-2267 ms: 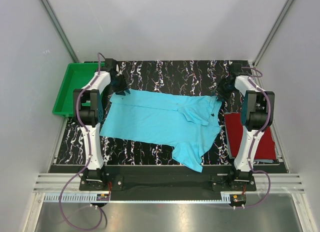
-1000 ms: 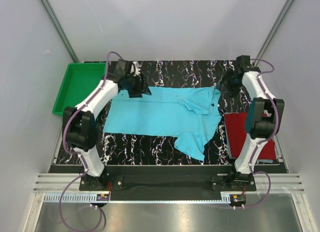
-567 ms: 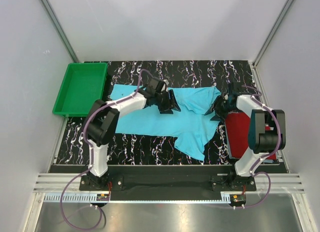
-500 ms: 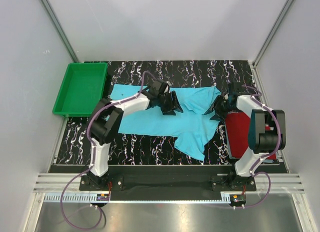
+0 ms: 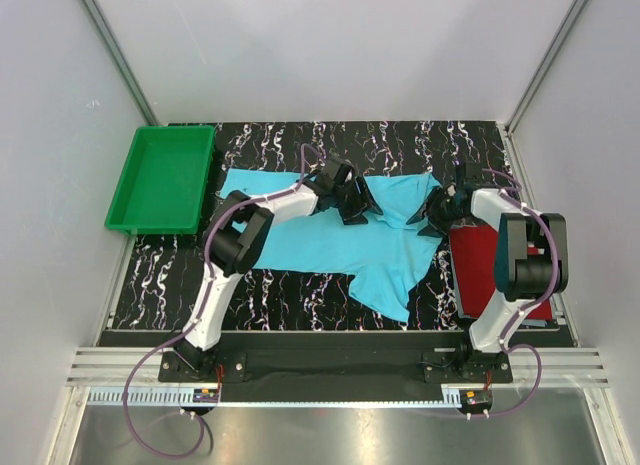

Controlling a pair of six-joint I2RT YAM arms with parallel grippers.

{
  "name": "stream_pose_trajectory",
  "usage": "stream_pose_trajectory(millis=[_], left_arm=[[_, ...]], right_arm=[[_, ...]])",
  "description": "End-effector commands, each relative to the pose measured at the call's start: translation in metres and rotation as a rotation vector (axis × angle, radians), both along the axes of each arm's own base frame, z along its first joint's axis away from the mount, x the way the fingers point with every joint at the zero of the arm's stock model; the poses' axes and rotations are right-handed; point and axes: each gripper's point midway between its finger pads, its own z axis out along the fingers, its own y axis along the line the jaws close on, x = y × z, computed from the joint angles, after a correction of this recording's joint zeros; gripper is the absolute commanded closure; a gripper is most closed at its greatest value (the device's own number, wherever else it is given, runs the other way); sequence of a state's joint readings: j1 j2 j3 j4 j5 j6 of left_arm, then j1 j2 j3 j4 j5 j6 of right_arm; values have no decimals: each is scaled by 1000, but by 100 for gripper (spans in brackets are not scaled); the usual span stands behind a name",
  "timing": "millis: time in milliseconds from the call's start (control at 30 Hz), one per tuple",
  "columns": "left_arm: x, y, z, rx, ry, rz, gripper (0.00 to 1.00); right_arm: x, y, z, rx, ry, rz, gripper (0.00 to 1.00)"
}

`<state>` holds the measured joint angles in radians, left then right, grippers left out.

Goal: Fold and stack the t-shirts
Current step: Fold the tshirt

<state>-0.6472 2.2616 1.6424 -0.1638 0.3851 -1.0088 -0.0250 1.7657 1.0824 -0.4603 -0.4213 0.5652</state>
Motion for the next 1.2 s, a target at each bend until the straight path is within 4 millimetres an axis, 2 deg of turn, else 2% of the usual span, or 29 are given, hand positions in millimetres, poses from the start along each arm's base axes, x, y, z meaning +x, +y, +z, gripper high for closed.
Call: stream_pose_trajectory(millis=[0, 167, 267, 333, 367, 533, 667, 733, 767, 867, 933, 967, 1000, 1067, 1100, 1167], left_arm=[[17, -15, 17, -62, -33, 17, 41], [22, -21, 16, -75, -33, 7, 49], [25, -22, 17, -74, -39, -2, 61], [30, -22, 20, -68, -50, -4, 72], [28, -20, 19, -53, -49, -14, 76], [29, -9, 26, -7, -44, -38, 100], [23, 8, 32, 44, -32, -55, 100], [21, 14, 30, 50, -6, -58, 99], [23, 15, 28, 51, -6, -59, 93], [34, 13, 34, 30, -23, -66, 84], [46, 8, 38, 1, -36, -79, 83], [52, 7, 40, -4, -46, -79, 81], [61, 5, 42, -16, -64, -78, 80], [74, 1, 52, -40, -96, -79, 77], [79, 4, 51, -44, -100, -73, 75], [87, 9, 50, -27, -127, -76, 62]], right_arm=[[18, 1, 7, 13, -42, 2, 47], [25, 3, 4, 27, -34, 2, 53], [28, 3, 1, 24, -31, 1, 56], [33, 2, 2, 20, -39, 5, 62], [34, 2, 2, 19, -42, 8, 65], [30, 4, 4, 31, -40, 15, 100], [19, 6, 12, 50, -39, -8, 100], [23, 8, 20, 66, -63, -14, 100], [28, 9, 24, 72, -72, -26, 100], [51, 8, 34, 76, -112, -41, 100], [59, 10, 28, 92, -88, -50, 100], [69, 10, 33, 100, -103, -56, 100], [73, 10, 26, 102, -89, -59, 100], [85, 9, 28, 103, -100, -67, 100], [88, 8, 22, 102, -88, -73, 100], [97, 6, 23, 100, -97, -76, 100]])
